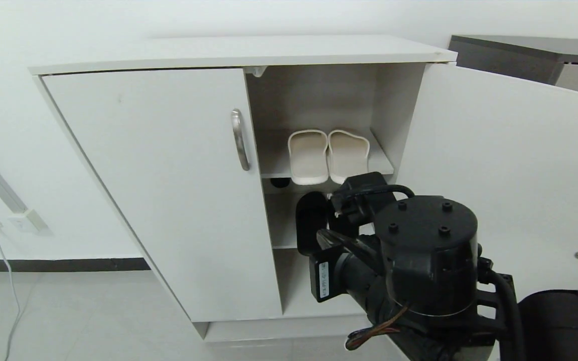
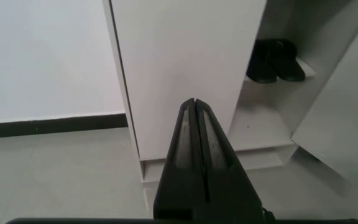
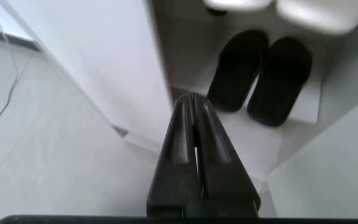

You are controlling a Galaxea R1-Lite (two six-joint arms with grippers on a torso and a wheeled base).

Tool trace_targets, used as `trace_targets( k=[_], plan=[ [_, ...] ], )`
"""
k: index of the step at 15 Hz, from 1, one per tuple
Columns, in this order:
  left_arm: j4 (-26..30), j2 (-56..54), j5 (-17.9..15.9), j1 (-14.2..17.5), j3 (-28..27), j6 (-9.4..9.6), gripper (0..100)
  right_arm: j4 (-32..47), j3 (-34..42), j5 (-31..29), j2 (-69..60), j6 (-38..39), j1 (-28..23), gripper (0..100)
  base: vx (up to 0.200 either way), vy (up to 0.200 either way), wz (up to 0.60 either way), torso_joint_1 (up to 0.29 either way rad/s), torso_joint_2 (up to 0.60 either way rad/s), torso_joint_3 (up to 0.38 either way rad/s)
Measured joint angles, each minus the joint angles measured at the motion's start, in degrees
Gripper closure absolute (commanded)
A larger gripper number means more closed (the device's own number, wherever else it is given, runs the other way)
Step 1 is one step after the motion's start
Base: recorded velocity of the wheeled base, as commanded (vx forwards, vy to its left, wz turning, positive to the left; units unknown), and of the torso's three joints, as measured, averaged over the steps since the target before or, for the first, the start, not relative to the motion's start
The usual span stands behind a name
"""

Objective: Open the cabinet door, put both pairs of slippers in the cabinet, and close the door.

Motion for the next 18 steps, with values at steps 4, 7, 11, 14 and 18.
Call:
trace_targets(
  k=[4,7,11,14,18],
  plan=[
    [0.0,0.0,0.0,0.0,0.0,-0.02,100,0.0,0.2,0.0,1.4,0.4,-0.1,100,-0.2,0.0,0.0,0.001,0.0,0.002],
    [0.0,0.0,0.0,0.0,0.0,0.0,100,0.0,0.5,0.4,2.1,1.1,-0.6,100,-0.133,0.0,0.0,0.0,0.0,0.003],
    [0.0,0.0,0.0,0.0,0.0,-0.02,100,-0.5,1.4,0.6,2.5,1.2,-1.3,100,0.0,0.0,0.0,0.0,0.0,0.0],
    [0.0,0.0,0.0,0.0,0.0,-0.02,100,-2.9,2.0,0.6,2.6,1.0,-2.2,100,0.0,0.0,0.0,0.0,0.0,0.0],
    [0.0,0.0,0.0,0.0,0.0,-0.09,100,-5.4,3.6,2.4,2.6,0.5,-2.8,100,0.0,0.0,0.0,0.0,0.0,0.0]
  ],
)
